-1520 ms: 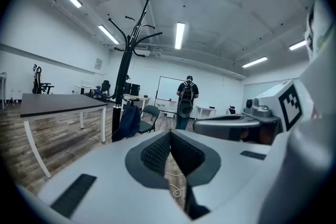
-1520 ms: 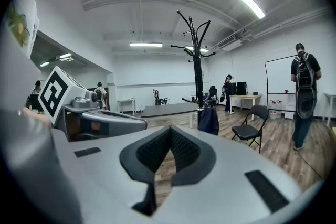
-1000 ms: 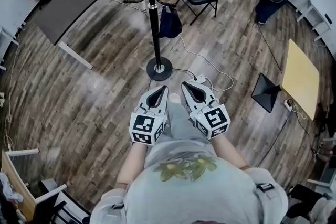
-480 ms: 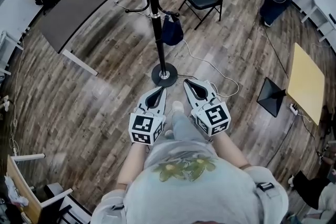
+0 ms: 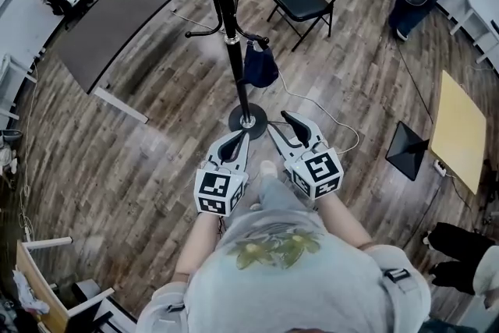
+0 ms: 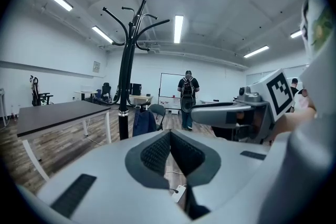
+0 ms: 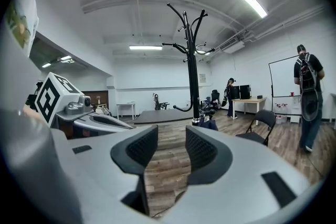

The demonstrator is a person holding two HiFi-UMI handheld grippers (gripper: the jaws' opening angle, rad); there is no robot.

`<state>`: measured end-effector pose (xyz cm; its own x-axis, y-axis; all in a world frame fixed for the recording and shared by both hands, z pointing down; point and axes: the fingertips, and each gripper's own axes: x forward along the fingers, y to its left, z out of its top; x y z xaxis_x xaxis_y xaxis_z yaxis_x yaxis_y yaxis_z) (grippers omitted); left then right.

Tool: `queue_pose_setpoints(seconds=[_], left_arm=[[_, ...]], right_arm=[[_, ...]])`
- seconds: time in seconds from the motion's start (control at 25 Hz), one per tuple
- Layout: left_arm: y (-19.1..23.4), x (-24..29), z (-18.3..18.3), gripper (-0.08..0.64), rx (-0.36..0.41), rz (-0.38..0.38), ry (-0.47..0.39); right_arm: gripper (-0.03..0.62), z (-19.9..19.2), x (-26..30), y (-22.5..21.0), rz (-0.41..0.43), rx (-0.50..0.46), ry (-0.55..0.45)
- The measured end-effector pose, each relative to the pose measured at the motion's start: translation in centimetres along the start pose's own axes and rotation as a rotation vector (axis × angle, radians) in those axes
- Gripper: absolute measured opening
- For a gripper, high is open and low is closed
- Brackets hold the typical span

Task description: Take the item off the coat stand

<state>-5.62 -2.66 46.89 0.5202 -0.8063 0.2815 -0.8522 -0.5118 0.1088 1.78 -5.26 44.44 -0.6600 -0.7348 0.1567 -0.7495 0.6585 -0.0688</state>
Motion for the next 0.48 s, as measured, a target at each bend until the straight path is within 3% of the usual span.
queue_pose_setpoints(seconds=[0.2, 0.48], left_arm=[[1.3, 1.4, 0.6, 0.015, -0.004, 0.007, -0.002], [3.0, 3.1, 0.9, 0.015, -0.012, 0.012, 0.002]], right_arm=[[0.211, 0.5, 2.0, -1.9, -0.022, 0.001, 0.001], [0.236, 0.5, 4.3, -3.5, -0.028, 0.005, 0.013]])
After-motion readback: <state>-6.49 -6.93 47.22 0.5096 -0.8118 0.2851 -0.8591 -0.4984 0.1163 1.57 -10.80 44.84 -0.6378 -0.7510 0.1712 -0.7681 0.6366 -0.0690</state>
